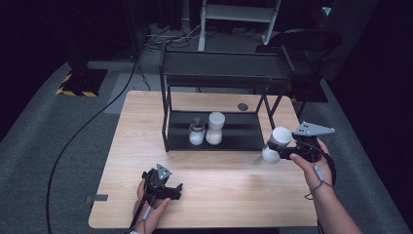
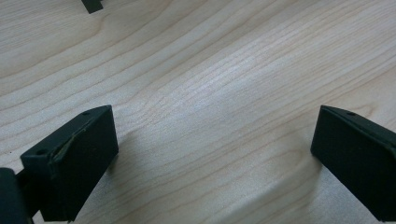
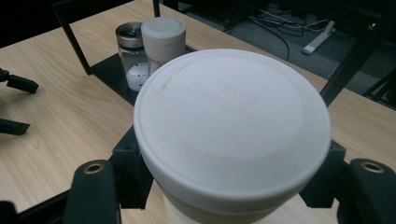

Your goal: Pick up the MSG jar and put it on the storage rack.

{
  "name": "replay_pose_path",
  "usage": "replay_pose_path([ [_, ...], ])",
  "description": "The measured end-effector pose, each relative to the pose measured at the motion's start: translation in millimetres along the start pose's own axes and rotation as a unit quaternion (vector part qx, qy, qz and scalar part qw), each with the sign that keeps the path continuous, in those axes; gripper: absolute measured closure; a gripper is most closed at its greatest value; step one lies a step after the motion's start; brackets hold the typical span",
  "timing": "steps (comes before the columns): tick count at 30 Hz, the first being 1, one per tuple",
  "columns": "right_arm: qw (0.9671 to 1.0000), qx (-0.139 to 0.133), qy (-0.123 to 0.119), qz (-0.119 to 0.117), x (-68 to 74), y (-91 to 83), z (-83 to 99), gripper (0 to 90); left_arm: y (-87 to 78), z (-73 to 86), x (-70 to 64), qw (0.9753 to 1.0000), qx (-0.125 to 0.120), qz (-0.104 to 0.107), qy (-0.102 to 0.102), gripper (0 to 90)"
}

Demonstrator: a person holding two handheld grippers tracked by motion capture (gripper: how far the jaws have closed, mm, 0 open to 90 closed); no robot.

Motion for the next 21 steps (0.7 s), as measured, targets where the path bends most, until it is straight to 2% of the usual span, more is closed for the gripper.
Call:
replay_pose_path([
  [21, 0.9999, -0.006, -0.008, -0.013, -3.1, 27.0, -37.5, 33.5, 0.0, 0.0, 0.0, 1.0, 0.0, 0.0, 0.0, 0.6],
])
Point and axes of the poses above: each handheld gripper's, and its own axes: y roughly forward along the jaws, z roughly out of its underside, x roughly to its left, the point moved 3 cm from there along y, roughly forward along the jaws, and after that the axes turned 5 degrees about y, right-handed, at the moved point
